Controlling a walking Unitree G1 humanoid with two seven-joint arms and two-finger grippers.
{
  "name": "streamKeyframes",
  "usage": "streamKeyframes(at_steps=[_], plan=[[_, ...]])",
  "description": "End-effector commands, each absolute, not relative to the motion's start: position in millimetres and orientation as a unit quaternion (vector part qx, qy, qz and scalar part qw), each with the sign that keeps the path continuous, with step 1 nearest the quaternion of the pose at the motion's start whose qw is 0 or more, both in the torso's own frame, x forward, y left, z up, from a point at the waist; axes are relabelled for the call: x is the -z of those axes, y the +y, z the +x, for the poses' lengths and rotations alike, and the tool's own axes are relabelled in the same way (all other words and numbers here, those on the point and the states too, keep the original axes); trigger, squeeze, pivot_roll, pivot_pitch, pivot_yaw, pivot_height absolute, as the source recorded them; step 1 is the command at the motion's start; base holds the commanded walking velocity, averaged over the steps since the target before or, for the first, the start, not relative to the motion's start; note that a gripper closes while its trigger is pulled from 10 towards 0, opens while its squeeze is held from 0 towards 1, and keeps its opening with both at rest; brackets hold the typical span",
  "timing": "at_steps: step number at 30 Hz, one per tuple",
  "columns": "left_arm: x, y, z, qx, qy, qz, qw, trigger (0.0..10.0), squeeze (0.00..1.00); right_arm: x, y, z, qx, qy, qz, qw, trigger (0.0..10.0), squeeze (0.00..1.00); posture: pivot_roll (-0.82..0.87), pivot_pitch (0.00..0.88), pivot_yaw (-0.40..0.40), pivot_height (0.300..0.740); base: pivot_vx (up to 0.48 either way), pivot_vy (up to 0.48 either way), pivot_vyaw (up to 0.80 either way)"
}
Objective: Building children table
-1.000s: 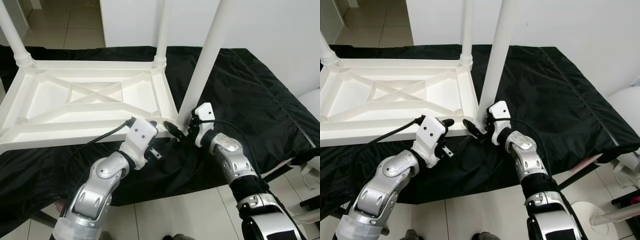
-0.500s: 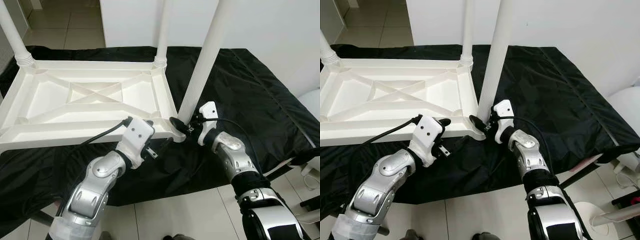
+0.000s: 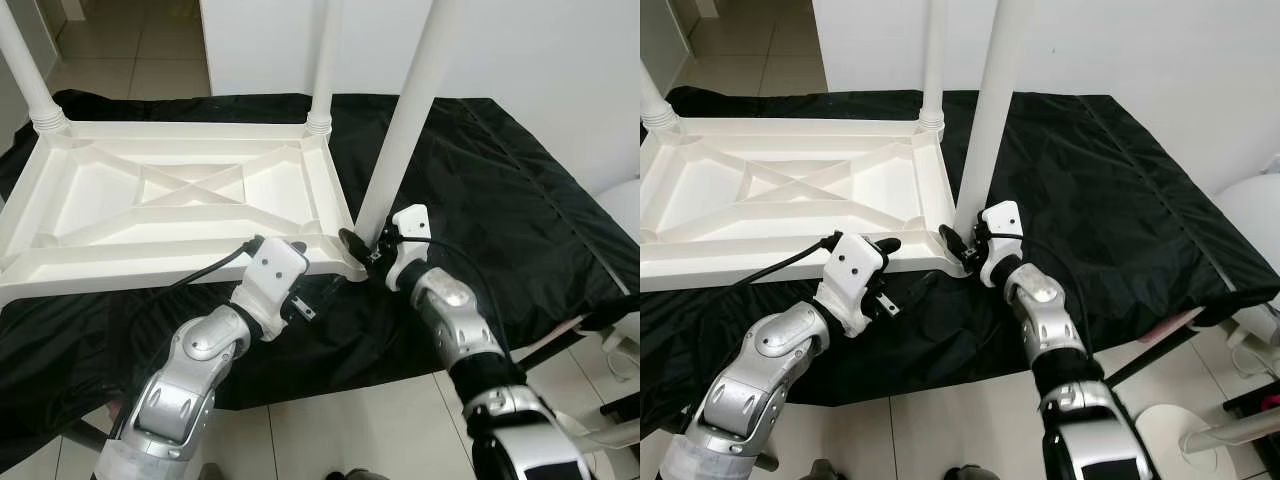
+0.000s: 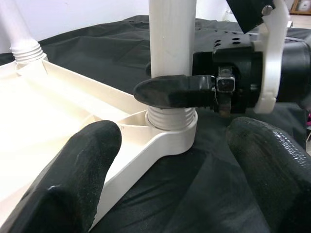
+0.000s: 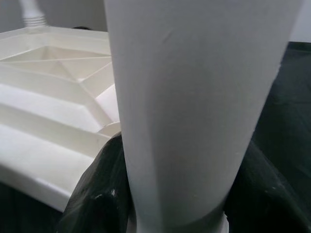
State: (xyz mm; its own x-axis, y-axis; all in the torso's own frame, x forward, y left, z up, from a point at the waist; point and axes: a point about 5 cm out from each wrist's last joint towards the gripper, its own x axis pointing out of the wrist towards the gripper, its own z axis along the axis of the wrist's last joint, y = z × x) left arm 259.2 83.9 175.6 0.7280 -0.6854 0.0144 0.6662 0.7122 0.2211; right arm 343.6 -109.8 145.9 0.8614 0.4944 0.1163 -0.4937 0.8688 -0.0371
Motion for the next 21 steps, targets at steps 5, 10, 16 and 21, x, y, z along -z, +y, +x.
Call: streamKeyframes(at_steps=[5,10,16,21], plan=[[-174,82,263,0.365,-0.047,0.096,0.925,10.0,0.00,-136,-103,334,-0.147,-0.029,0.011,0.989,10.0,0.00,0.01,0.077,-0.072,0.740,0.000,0.000,0.00],[-174,81,264,0.368,-0.047,0.095,0.924,10.0,0.00,-130,-96,325,-0.080,-0.011,0.028,0.996,10.0,0.00,-0.01,0.084,-0.066,0.740,0.000,0.000,0.00],[-172,81,263,0.373,-0.043,0.094,0.922,10.0,0.00,-136,-86,314,-0.070,-0.016,0.033,0.997,10.0,0.00,-0.02,0.097,-0.045,0.740,0.000,0.000,0.00],[-171,81,262,0.374,-0.042,0.096,0.922,10.0,0.00,-136,-97,314,-0.048,-0.014,0.033,0.998,10.0,0.00,-0.02,0.096,-0.045,0.740,0.000,0.000,0.00]])
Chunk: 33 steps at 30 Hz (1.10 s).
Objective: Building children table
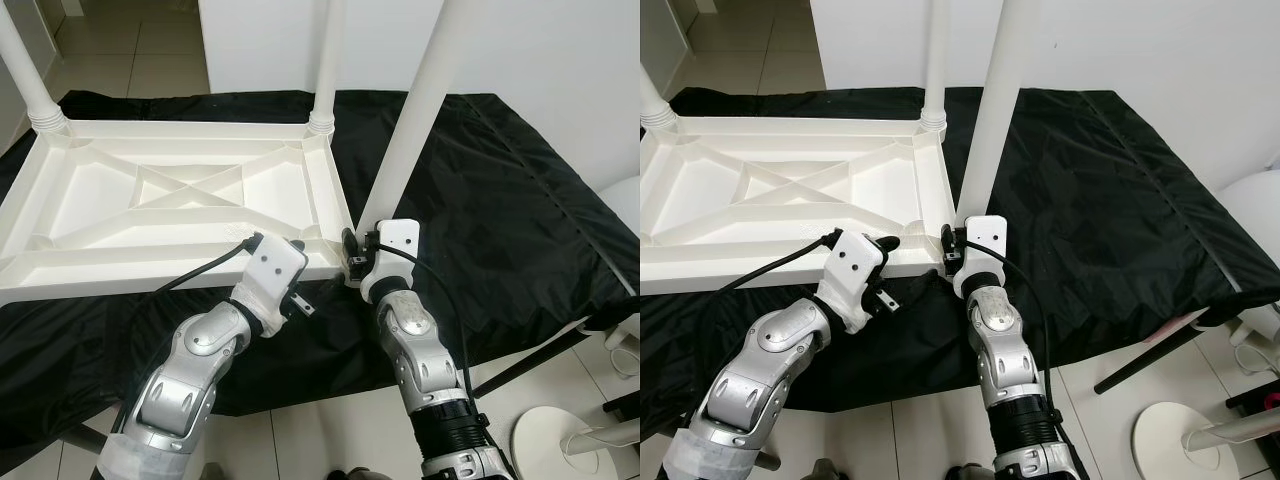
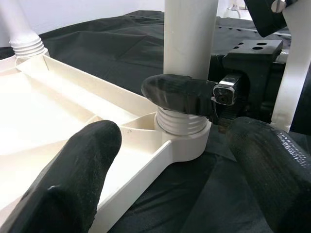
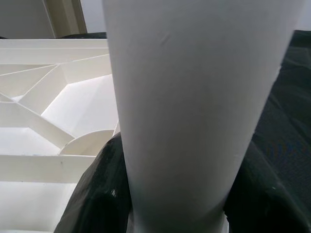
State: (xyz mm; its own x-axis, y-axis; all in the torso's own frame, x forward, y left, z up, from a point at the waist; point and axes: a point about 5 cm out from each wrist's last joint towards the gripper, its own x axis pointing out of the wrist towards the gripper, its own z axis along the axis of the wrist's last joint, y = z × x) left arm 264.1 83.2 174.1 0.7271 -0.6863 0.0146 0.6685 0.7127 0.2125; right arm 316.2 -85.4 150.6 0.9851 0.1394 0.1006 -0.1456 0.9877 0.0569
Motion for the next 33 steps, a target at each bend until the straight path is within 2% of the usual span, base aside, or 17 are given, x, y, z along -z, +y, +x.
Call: streamKeyframes(at_steps=[1,3,4,10,14,15,25,33], plan=[[-171,81,262,0.373,-0.042,0.094,0.922,10.0,0.00,-136,-98,314,-0.053,-0.017,0.040,0.998,10.0,0.00,-0.02,0.096,-0.045,0.740,0.000,0.000,0.00],[-171,81,262,0.372,-0.043,0.093,0.923,10.0,0.00,-137,-98,315,-0.057,-0.020,0.044,0.997,10.0,0.00,-0.02,0.096,-0.045,0.740,0.000,0.000,0.00],[-170,79,262,0.370,-0.041,0.087,0.924,10.0,0.00,-138,-99,315,-0.069,-0.024,0.052,0.996,10.0,1.00,-0.02,0.093,-0.045,0.740,0.000,0.000,0.00],[-167,76,259,0.359,-0.038,0.070,0.930,10.0,0.00,-144,-106,315,-0.072,-0.044,0.042,0.996,10.0,1.00,-0.01,0.083,-0.051,0.740,0.000,0.000,0.00],[-169,80,261,0.338,-0.045,0.046,0.939,10.0,0.00,-147,-106,311,-0.112,-0.062,0.044,0.991,10.0,1.00,-0.01,0.078,-0.053,0.740,0.000,0.000,0.00],[-168,80,260,0.342,-0.043,0.042,0.938,10.0,0.00,-147,-107,309,-0.125,-0.064,0.047,0.989,10.0,0.00,-0.01,0.078,-0.053,0.740,0.000,0.000,0.00],[-166,82,258,0.346,-0.039,0.054,0.936,10.0,0.00,-144,-112,305,-0.169,-0.068,0.047,0.982,10.0,0.00,0.00,0.068,-0.054,0.740,0.000,0.000,0.00],[-164,97,272,0.261,-0.043,0.041,0.963,10.0,0.00,-139,-113,303,-0.167,-0.072,0.041,0.982,10.0,0.00,0.00,0.060,-0.034,0.740,0.000,0.000,0.00]])
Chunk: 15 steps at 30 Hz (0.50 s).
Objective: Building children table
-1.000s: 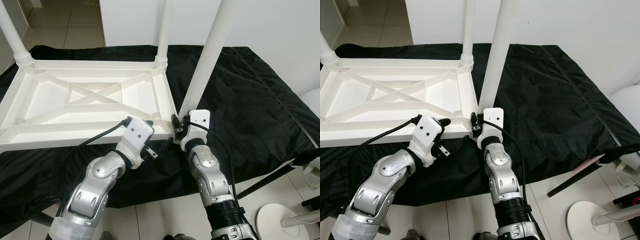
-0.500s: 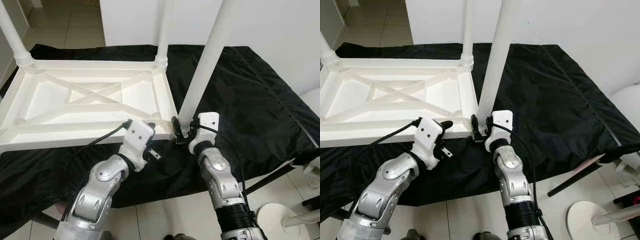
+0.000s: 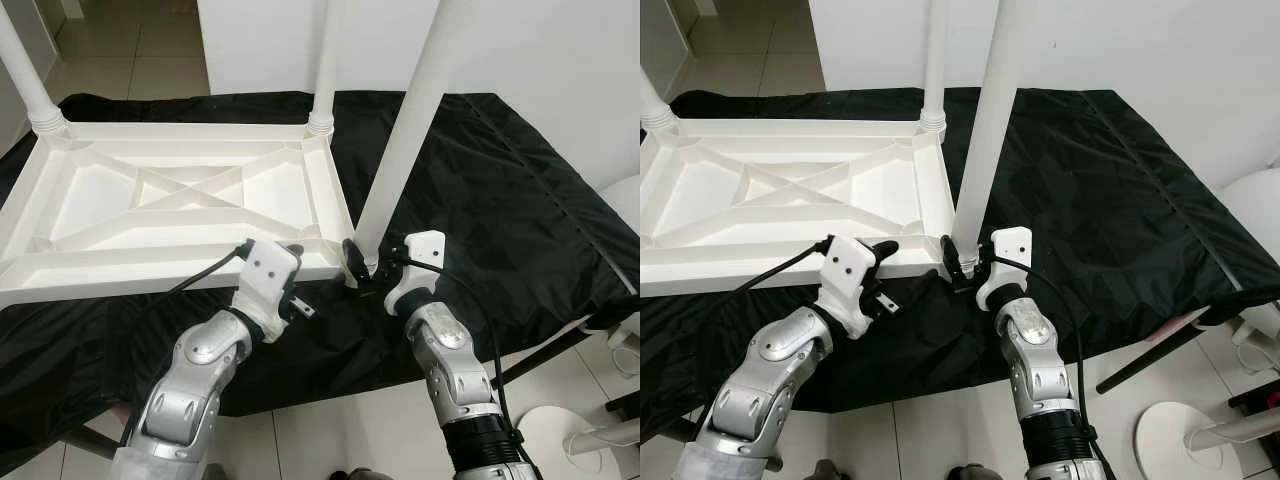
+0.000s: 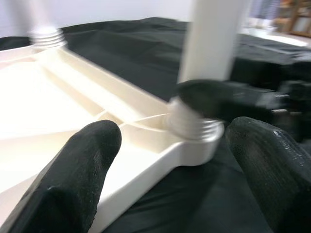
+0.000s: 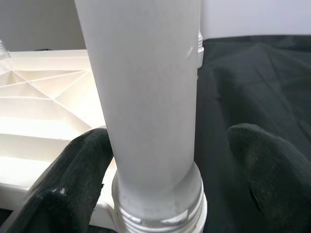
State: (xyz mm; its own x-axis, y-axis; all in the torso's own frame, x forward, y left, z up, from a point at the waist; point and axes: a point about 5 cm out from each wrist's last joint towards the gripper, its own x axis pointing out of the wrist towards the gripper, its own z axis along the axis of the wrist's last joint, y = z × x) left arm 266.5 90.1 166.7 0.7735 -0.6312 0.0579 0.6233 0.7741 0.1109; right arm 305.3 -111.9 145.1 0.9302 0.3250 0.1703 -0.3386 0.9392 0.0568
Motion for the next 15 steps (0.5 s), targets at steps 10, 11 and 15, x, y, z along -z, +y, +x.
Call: streamKeyframes(at_steps=[10,11,15], plan=[[-168,101,272,0.242,-0.042,0.036,0.969,10.0,0.00,-132,-114,301,-0.188,-0.070,0.013,0.980,10.0,0.00,0.02,0.057,0.013,0.740,0.000,0.000,0.00],[-168,101,272,0.242,-0.042,0.036,0.969,10.0,0.00,-132,-114,301,-0.188,-0.070,0.013,0.980,10.0,0.00,0.02,0.057,0.013,0.740,0.000,0.000,0.00],[-175,110,274,0.248,-0.049,0.090,0.963,10.0,0.00,-140,-108,316,-0.221,-0.082,-0.018,0.972,10.0,0.00,0.02,0.067,0.063,0.740,0.000,0.000,0.00]])
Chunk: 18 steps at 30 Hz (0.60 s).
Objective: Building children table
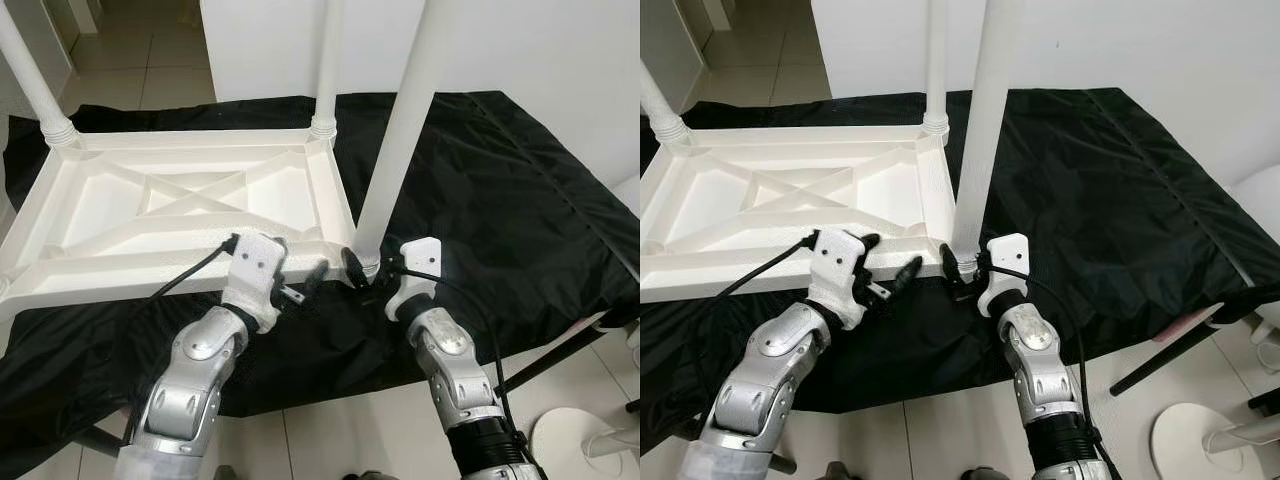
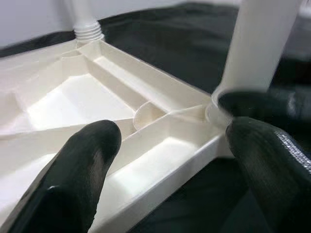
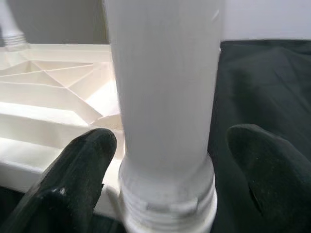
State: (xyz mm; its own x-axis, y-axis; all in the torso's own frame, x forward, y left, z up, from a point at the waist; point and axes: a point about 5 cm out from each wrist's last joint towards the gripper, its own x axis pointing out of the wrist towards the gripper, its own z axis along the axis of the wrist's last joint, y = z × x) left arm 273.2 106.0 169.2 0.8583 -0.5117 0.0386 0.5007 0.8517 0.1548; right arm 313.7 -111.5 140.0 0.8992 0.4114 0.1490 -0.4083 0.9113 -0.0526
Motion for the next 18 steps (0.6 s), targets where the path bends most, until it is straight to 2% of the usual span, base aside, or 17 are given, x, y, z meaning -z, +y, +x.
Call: streamKeyframes(at_steps=[1,6,11,18], plan=[[-175,110,274,0.248,-0.049,0.090,0.963,10.0,0.00,-140,-108,316,-0.221,-0.082,-0.018,0.972,10.0,0.00,0.02,0.067,0.063,0.740,0.000,0.000,0.00],[-176,110,277,0.255,-0.045,0.081,0.962,10.0,0.00,-142,-104,319,-0.231,-0.084,-0.024,0.969,10.0,0.00,0.02,0.072,0.064,0.740,0.000,0.000,0.00],[-173,99,275,0.297,-0.054,0.101,0.948,10.0,0.00,-147,-98,326,-0.257,-0.087,-0.033,0.962,10.0,0.00,0.02,0.081,0.037,0.740,0.000,0.000,0.00],[-171,93,270,0.333,-0.053,0.084,0.938,10.0,0.00,-148,-97,332,-0.264,-0.088,-0.041,0.960,10.0,0.00,0.01,0.083,0.028,0.740,0.000,0.000,0.00]])
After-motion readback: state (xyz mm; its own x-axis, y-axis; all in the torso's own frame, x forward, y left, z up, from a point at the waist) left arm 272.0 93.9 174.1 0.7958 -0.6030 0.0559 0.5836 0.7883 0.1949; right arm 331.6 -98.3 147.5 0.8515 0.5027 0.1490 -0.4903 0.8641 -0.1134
